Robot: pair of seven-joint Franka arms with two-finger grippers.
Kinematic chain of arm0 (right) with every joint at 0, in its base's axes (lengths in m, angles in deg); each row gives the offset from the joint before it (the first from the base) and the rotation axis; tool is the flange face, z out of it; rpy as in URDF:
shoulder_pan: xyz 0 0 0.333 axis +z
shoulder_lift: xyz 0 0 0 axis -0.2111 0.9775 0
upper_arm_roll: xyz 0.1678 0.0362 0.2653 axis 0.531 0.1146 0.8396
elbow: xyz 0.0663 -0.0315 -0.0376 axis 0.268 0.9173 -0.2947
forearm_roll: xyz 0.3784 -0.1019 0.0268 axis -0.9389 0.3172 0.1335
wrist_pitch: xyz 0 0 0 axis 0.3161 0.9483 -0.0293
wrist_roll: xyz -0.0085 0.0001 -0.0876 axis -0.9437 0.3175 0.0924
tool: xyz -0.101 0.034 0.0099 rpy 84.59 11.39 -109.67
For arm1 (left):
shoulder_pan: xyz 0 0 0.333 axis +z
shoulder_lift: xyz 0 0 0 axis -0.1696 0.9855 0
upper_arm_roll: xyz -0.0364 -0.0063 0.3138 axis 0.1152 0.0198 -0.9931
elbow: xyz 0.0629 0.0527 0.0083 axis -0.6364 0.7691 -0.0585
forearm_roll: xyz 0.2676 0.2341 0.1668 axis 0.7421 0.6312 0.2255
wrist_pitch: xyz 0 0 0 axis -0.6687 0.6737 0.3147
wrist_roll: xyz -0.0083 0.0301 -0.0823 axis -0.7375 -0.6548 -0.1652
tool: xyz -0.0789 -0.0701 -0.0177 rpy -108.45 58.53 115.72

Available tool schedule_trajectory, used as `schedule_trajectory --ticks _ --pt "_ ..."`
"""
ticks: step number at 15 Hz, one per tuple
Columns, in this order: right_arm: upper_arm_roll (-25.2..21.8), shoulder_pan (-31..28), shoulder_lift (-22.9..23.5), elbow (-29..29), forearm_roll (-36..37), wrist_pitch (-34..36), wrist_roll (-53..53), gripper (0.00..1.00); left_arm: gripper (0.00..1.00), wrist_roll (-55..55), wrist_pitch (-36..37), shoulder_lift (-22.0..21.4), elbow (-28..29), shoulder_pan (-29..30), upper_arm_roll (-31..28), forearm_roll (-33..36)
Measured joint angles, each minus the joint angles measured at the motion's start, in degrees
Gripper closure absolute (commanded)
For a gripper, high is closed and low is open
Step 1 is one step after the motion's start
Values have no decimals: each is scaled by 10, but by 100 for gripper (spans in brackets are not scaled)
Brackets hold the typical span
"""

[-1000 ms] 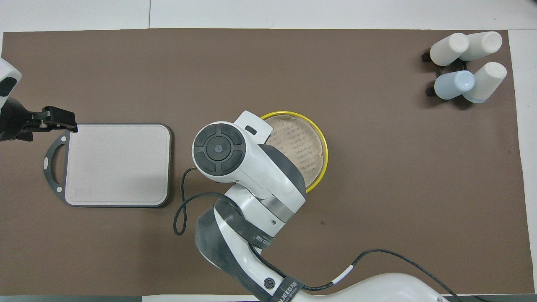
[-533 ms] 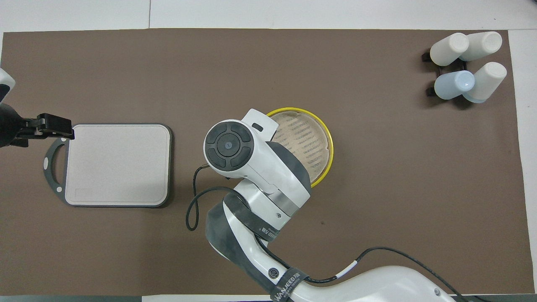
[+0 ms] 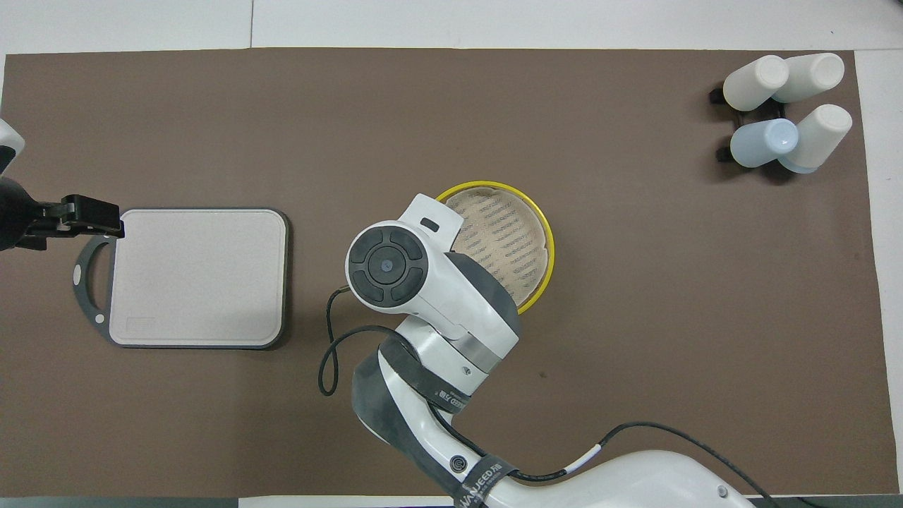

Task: Place bun in steamer

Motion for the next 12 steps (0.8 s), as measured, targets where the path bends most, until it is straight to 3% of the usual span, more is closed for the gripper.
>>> schedule_trajectory --ticks 3,5,6,7,10,12 --pt "0 0 -6 21 0 -31 0 98 0 0 0 0 -4 1 0 -8" --pt "0 -1 -10 27 0 -37 0 69 0 0 0 0 -9 1 0 -12" --pt "0 -1 -10 27 0 -38 0 49 0 2 0 0 -10 1 0 -12" --pt "0 0 -10 28 0 -39 0 39 0 8 0 0 -10 1 0 -13" --pt "3 0 -10 29 0 -38 0 26 0 28 1 0 -10 1 -1 -13" --pt "3 0 -10 29 -1 -31 1 25 0 37 1 0 -10 1 -1 -13"
